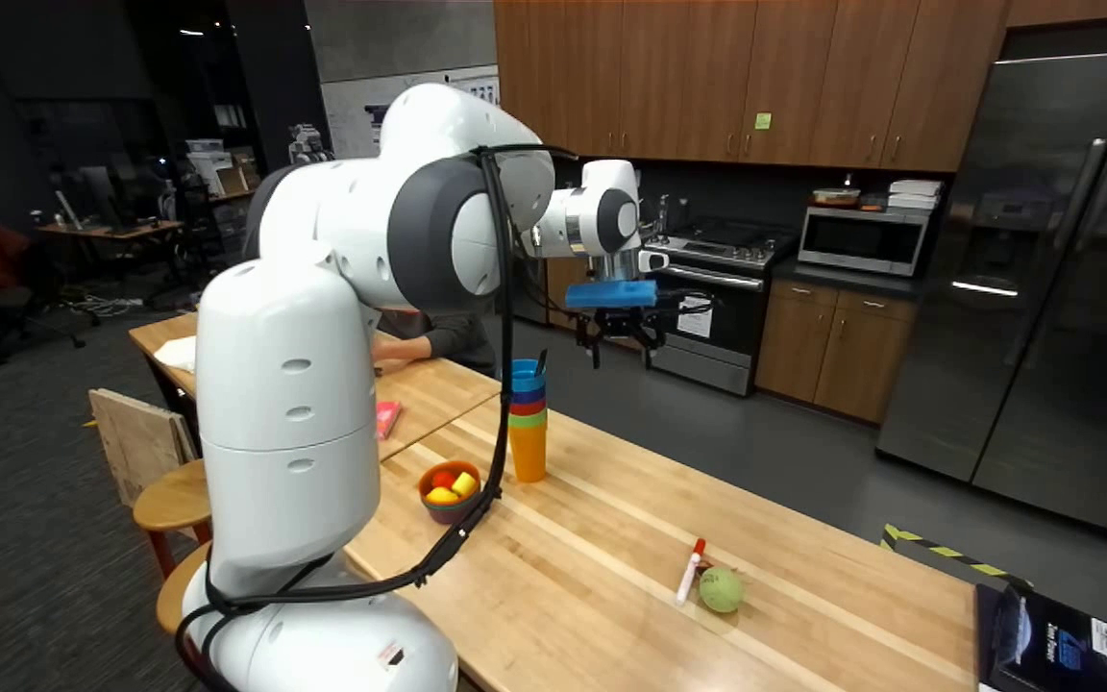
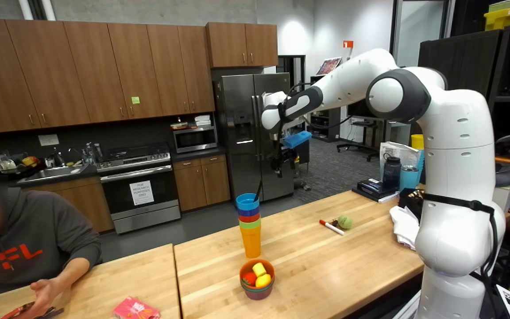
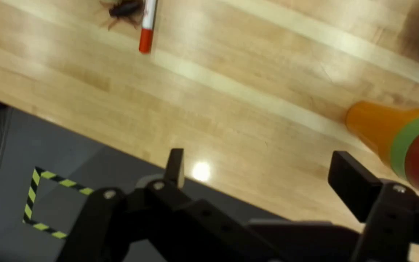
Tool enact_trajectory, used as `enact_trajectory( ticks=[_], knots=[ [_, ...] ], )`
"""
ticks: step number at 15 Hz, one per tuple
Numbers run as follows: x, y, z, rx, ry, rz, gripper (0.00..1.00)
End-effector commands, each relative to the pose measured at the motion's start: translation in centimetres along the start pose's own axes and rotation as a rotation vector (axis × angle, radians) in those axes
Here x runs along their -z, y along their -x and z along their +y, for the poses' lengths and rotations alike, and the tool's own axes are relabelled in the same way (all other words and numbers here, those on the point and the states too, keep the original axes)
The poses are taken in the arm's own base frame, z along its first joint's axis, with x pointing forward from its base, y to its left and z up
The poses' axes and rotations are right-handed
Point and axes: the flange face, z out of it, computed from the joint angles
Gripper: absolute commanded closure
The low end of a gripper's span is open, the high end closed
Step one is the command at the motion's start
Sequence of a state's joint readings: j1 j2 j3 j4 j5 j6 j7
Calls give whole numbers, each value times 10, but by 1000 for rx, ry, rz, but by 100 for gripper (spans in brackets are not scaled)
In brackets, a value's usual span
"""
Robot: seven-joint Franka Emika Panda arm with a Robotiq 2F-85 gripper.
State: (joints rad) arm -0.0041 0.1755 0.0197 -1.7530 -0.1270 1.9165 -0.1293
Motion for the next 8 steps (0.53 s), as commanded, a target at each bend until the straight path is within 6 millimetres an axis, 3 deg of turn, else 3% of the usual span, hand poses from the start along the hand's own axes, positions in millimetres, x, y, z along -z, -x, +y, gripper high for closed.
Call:
enact_trajectory(
  ticks=[1,4,5,8],
  knots=[
    [18,-12,-4,21,-7,202,0],
    [21,-22,-5,64,-5,360,0],
    [18,-27,-6,29,-1,299,0],
    [15,-29,-7,50,4,340,0]
  ],
)
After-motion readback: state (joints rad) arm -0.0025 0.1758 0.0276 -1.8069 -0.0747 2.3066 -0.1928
